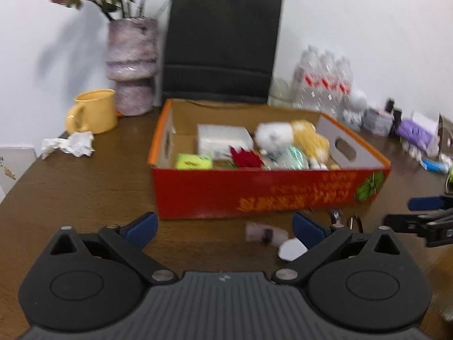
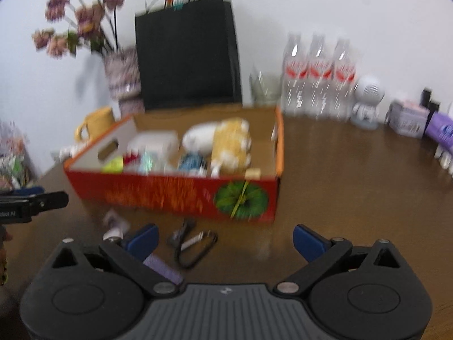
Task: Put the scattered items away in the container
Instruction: 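Move both tools back to the table and grasp the black carabiner with the right tool, then carry the carabiner into the cardboard box and open the right tool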
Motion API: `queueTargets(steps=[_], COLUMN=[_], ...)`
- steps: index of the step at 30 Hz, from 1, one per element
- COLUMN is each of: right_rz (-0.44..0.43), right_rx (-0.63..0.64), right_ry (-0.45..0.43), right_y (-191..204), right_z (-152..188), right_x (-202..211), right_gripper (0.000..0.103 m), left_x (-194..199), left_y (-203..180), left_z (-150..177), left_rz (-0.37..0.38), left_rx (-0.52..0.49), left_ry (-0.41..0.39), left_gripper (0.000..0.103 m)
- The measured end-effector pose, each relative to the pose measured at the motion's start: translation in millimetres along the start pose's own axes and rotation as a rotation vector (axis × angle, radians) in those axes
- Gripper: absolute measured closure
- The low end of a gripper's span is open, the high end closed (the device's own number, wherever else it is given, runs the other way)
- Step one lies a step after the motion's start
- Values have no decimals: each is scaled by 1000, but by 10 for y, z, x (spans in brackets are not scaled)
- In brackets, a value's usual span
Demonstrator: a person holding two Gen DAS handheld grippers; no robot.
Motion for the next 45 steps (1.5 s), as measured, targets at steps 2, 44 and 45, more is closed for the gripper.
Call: queueTargets(steps=[2, 44, 45], right_rz=[-5, -81, -85], right_rx=[13, 153, 149], right_ry=[25, 59, 52], right_y=[84, 543, 540], right_z=[35, 11, 0], right_x=[-112, -533, -501], right_gripper=[10, 92, 92], left_x=[-85, -285, -214], left_y=[-85, -432, -414], left_z=[28, 57, 29], left_rz=[12, 53, 61], left_rx=[-15, -148, -141], left_ry=[20, 26, 8], left_gripper=[1, 68, 68])
Point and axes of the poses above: each gripper's, at about its wrist camera, not at the fingertips, and x roughly against the way its jaws point, y to its left, z to its underside, the point moved 5 cm from there along -x, roughly the way its jaws point, and after that the axes turned 3 degrees about -x, right-handed, at the moved point
